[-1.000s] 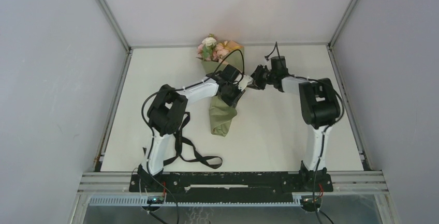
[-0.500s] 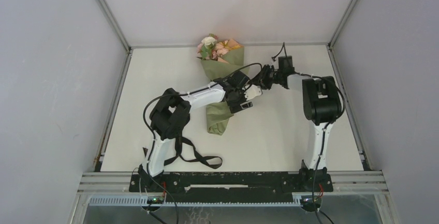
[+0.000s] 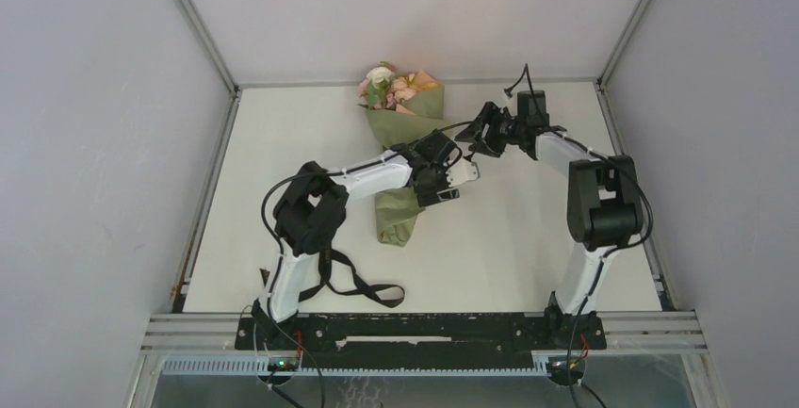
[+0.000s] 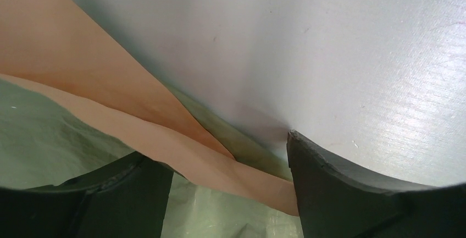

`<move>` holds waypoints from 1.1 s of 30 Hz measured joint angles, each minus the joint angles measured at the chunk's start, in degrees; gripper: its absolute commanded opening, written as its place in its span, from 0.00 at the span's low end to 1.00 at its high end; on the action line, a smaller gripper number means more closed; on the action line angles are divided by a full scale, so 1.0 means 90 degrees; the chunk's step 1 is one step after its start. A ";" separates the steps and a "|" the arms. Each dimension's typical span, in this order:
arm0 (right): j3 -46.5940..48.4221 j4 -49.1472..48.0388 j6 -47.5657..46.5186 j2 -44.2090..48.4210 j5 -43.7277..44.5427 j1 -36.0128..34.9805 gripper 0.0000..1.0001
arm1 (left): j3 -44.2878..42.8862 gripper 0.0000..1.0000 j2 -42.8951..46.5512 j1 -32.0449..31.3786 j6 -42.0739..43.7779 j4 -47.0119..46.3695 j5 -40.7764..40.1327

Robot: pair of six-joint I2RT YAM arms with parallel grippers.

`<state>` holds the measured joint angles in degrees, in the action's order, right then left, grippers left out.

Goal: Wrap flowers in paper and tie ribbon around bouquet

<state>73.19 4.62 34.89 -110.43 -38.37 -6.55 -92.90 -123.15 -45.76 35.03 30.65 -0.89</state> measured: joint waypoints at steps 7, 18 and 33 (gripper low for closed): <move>-0.0260 -0.0129 -0.0265 0.1124 0.0559 -0.0209 0.92 | -0.0022 0.78 0.0000 0.0022 0.0046 0.0097 0.0010; 0.0639 -0.0058 0.0015 -0.0685 0.1326 -0.0712 0.93 | -0.0061 0.83 -0.0005 0.0034 0.0109 0.0233 0.0005; 0.1294 -0.1173 0.1372 -0.2161 0.0129 -0.0823 0.65 | -0.0095 0.85 -0.0007 0.0046 0.0109 0.0323 0.0027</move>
<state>84.84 -5.93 47.24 -129.88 -37.21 -13.96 -93.76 -123.22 -45.34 36.01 33.56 -0.64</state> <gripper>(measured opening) 0.805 0.851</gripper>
